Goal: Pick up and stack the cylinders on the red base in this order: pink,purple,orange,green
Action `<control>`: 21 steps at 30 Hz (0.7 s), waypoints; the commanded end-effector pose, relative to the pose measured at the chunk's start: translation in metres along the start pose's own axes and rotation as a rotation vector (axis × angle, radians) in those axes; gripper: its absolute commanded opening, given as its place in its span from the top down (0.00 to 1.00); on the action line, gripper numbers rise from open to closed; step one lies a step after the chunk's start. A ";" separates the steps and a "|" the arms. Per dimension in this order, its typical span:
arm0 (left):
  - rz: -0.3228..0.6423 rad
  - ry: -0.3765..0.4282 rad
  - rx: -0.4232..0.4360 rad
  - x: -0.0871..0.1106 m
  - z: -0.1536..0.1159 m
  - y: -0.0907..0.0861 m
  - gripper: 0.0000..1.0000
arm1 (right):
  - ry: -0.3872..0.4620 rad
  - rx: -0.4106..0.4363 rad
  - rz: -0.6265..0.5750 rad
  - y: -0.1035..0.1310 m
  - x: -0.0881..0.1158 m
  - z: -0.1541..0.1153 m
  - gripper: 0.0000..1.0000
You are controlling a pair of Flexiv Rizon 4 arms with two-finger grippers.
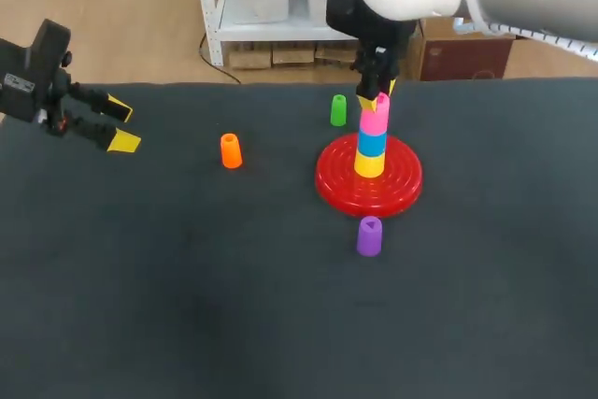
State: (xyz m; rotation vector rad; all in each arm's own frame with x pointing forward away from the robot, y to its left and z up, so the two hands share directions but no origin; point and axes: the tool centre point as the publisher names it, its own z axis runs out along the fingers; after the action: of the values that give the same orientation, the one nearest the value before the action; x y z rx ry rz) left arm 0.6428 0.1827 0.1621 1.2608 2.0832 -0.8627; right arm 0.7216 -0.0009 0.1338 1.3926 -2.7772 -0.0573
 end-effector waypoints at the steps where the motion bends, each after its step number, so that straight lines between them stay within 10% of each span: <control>1: 0.002 -0.003 0.000 0.001 0.000 0.000 0.00 | 0.011 0.005 0.010 0.008 0.004 0.011 1.00; 9: 0.002 -0.003 0.000 0.001 0.000 0.000 0.00 | 0.016 0.031 0.025 0.014 0.008 0.011 1.00; 11: 0.002 -0.003 0.000 0.001 0.000 0.000 0.00 | 0.021 0.039 0.020 0.017 0.009 0.003 0.69; 12: 0.002 -0.003 0.000 0.001 0.000 0.000 0.00 | 0.020 0.041 0.020 0.019 0.010 -0.002 0.07; 21: 0.002 -0.003 0.000 0.001 0.000 0.000 0.00 | -0.017 0.106 -0.009 0.021 -0.005 -0.047 0.00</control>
State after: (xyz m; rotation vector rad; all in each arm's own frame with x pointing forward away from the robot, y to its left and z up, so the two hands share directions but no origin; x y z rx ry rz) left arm 0.6428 0.1827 0.1621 1.2607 2.0833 -0.8627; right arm 0.7149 0.0149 0.1745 1.4220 -2.8166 0.0718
